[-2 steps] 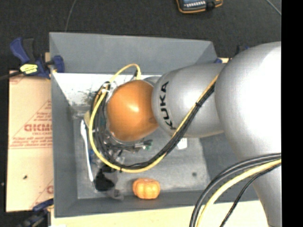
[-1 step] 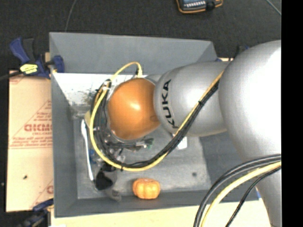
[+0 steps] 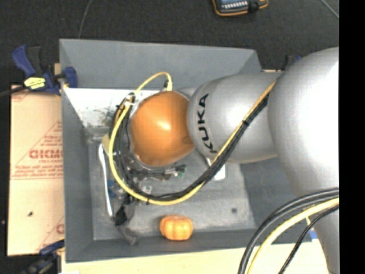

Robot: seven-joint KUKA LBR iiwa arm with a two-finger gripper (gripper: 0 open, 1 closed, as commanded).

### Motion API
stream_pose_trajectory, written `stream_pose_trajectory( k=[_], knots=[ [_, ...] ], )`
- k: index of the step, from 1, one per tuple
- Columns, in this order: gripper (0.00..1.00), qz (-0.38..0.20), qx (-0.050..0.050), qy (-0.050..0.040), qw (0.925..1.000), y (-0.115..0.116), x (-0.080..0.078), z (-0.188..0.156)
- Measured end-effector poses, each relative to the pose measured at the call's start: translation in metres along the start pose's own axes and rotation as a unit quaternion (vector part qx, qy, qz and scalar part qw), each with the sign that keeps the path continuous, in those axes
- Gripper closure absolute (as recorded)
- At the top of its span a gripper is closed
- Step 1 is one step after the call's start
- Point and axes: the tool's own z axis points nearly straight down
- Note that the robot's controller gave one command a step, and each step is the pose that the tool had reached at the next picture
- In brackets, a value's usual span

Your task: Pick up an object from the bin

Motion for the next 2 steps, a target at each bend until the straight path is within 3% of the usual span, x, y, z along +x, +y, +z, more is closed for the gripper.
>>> stream_pose_trajectory(
  k=[2],
  knots=[
    [1.00, 0.003, 0.001, -0.0017, 1.0000, 0.000, 0.000, -0.024]
  ],
)
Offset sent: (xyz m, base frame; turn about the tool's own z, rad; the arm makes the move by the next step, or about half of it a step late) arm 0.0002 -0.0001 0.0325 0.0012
